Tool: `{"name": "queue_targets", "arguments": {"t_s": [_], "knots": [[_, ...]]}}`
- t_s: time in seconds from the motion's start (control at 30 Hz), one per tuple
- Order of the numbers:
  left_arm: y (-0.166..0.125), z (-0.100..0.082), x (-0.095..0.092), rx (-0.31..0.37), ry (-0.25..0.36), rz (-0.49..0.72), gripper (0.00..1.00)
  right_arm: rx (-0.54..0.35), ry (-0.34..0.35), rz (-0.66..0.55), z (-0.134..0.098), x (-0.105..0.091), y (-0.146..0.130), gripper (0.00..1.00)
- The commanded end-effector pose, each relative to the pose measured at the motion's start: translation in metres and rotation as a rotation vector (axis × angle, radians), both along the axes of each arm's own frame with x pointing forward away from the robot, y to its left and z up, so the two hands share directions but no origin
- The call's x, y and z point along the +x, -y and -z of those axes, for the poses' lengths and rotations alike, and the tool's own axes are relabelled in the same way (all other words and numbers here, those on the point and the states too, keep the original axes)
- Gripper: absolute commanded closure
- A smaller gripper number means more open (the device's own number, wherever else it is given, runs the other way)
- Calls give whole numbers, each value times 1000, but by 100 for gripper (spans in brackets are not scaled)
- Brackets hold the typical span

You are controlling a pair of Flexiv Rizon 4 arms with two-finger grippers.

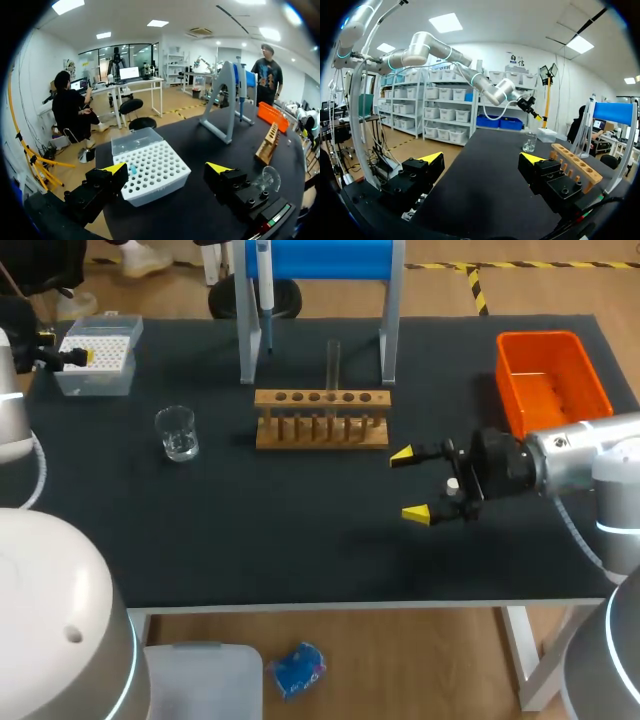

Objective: Invert the test tube, pick up the pipette, mount the tip to pipette, aspirate from beaker and dispense into the tube, eject the tip, return the pipette, and cap with the stopper.

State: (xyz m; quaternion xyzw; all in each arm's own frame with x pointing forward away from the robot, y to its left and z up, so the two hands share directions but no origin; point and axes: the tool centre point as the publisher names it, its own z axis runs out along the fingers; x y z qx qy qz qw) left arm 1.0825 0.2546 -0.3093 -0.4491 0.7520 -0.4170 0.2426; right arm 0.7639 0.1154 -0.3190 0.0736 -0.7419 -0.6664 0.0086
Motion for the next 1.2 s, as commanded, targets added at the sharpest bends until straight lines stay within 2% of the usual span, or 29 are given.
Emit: {"name": "queue_targets", "arguments": {"t_s": [0.03,0.13,0.2,0.4,0.8,0.83,0.9,0.93,1.0,1.13,1.2], "knots": [[-1,-2,2,7,-26,7,0,-1,1,3,0,-1,0,0],[-2,-1,3,3,-27,3,0,-1,1,3,0,-1,0,0],[-6,5,6,57,-42,-14,0,-1,1,3,0,-1,0,0],[-16,13,16,35,-52,-34,0,-1,1,3,0,-1,0,0],[-26,32,31,38,-78,-48,0,-1,1,3,0,-1,0,0],[-26,32,33,43,-79,-52,2,-1,1,3,0,-1,0,0],[-27,33,35,44,-78,-53,22,-1,1,3,0,-1,0,0],[-26,33,37,44,-77,-53,25,-1,1,3,0,-1,0,0],[-26,35,39,52,-77,-48,25,-1,1,3,0,-1,0,0],[-27,38,42,52,-79,-49,31,-1,1,3,0,-1,0,0],[-27,39,44,51,-82,-51,42,-1,1,3,0,-1,0,0]]}}
